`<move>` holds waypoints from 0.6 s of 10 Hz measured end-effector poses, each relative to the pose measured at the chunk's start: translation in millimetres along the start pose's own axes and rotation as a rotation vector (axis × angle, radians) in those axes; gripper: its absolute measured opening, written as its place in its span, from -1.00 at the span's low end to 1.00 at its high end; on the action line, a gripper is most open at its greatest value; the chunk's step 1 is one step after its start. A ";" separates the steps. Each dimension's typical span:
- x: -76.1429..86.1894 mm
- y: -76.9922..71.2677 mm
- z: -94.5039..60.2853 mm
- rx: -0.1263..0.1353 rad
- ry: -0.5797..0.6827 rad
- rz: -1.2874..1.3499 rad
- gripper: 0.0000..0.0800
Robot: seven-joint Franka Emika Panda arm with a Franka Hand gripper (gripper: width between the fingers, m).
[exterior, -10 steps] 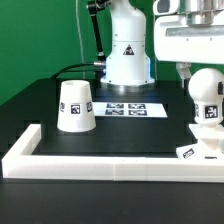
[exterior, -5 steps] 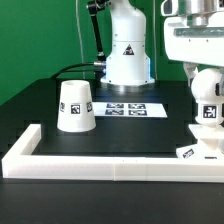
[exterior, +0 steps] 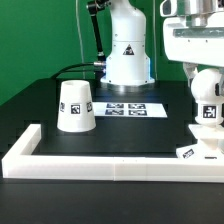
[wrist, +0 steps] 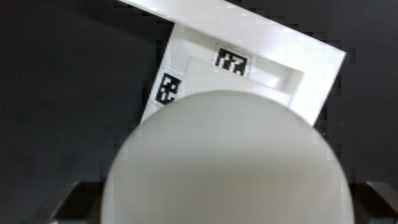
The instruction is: Assemble lamp
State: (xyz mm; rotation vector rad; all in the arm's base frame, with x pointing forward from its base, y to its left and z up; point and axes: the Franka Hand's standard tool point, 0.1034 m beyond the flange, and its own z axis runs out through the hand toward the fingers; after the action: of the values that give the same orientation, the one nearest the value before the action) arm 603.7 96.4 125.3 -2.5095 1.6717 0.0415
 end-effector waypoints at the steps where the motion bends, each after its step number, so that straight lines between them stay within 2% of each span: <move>1: -0.1 0.0 0.0 0.000 0.000 -0.038 0.70; 3: -2.9 -0.1 0.7 -0.002 0.000 -0.100 0.74; 6: -7.0 0.5 2.2 -0.003 0.002 -0.365 0.75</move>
Offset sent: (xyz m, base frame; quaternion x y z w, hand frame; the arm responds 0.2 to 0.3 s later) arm -0.0053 -0.0009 0.0008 -0.0035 0.0124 -0.1813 0.9834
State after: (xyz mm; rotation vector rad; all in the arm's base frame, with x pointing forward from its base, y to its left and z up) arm 600.7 102.8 123.8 -2.7725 1.1892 0.0063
